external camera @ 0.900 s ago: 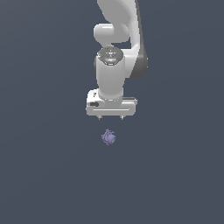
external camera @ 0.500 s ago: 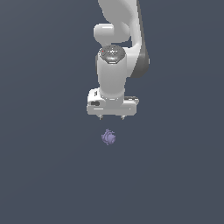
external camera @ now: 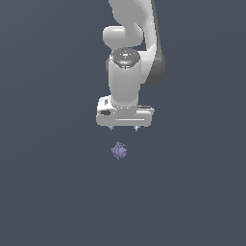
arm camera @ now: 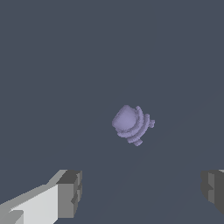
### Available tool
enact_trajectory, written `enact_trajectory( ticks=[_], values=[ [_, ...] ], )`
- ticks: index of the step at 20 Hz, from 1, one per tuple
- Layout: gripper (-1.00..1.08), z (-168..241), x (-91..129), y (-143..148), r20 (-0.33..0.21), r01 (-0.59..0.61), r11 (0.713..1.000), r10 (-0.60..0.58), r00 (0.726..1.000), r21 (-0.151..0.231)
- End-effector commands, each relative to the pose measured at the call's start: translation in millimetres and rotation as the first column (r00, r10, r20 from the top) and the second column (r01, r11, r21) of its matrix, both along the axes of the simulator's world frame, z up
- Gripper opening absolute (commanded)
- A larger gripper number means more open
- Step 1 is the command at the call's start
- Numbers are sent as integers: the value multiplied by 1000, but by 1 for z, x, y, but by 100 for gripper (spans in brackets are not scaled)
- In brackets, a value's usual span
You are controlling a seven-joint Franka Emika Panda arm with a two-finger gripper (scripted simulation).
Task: Pick up the object and move it to a goal position.
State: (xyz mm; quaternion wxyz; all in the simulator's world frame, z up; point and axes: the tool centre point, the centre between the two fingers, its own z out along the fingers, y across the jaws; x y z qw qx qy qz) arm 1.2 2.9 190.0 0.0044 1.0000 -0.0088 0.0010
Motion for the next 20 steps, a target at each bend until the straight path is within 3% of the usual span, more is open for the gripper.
enact_trajectory(
  ticks=[1, 12, 20],
  values=[
    [100, -2, 1, 0, 0, 14, 1000, -14, 1000, 1],
    [100, -31, 9, -5, -2, 200, 980, -200, 980, 9],
    [100, -67, 18, -12, -4, 415, 910, -415, 910, 12]
  ],
)
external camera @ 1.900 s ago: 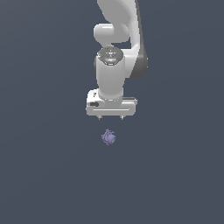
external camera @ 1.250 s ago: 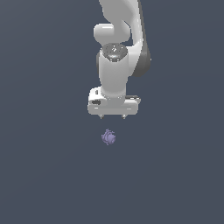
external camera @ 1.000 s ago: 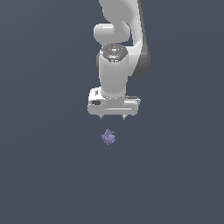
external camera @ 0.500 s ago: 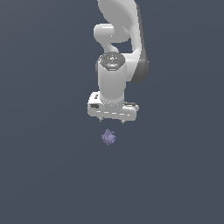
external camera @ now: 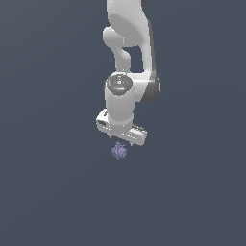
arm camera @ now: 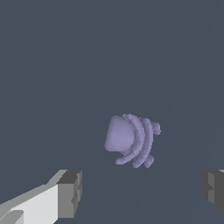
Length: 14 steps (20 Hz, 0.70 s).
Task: Pick up the object and move it to a goal position.
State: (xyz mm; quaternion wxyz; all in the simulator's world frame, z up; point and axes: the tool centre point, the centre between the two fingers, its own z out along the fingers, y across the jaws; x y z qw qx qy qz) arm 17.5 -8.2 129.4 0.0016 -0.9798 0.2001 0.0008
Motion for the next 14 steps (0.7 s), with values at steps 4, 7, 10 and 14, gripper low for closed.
enact_trajectory(
  ticks=[4, 7, 10, 14],
  values=[
    [100, -21, 4, -5, 0, 130, 991, -130, 991, -1],
    [100, -29, 5, -7, 0, 179, 984, -179, 984, -2],
    [100, -34, 6, -8, 1, 213, 977, -213, 977, -3],
    [100, -38, 7, -9, 1, 238, 971, -238, 971, -3]
  ],
)
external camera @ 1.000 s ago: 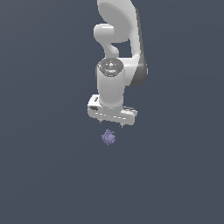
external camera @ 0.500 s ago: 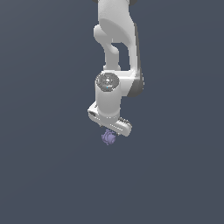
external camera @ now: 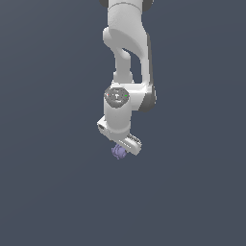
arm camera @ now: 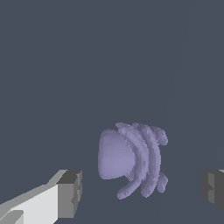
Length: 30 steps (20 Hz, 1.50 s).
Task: Pick up the object and move it to a goal position.
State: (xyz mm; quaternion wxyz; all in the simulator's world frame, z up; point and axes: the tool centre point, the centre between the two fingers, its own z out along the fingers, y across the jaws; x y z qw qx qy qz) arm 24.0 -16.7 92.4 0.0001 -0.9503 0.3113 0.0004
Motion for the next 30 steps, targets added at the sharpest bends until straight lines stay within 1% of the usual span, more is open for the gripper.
enact_trajectory(
  ticks=[1, 6, 15, 20, 21, 30],
  values=[
    [100, -2, 0, 0, 1, 12, 1000, -12, 1000, 0],
    [100, -5, 0, 0, 0, 8, 1000, -8, 1000, 0],
    [100, -46, -1, 0, 1, 13, 1000, -13, 1000, 0],
    [100, -52, 0, -1, 1, 13, 1000, -13, 1000, 0],
    [-100, -52, 0, -1, 1, 13, 1000, -13, 1000, 0],
    [-100, -52, 0, -1, 1, 13, 1000, -13, 1000, 0]
  ],
)
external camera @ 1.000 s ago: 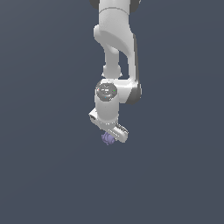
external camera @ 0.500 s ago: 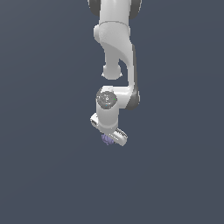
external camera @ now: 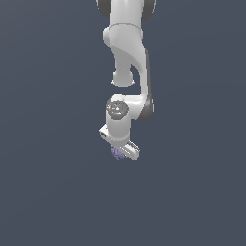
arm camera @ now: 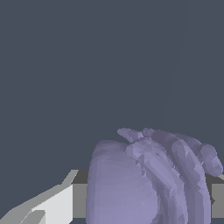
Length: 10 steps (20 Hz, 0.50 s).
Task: Pick up the object and move it to a goal position.
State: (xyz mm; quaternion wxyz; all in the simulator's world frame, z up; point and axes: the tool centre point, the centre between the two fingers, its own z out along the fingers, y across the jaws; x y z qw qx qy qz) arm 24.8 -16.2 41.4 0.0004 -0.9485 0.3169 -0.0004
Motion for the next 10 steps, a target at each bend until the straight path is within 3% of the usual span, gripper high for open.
enact_trajectory(
  ticks=[1, 10],
  values=[
    [-100, 0, 0, -1, 0, 1, 1000, -1, 1000, 0],
    [-100, 22, -3, 0, 0, 1, 1000, -1, 1000, 0]
  ],
)
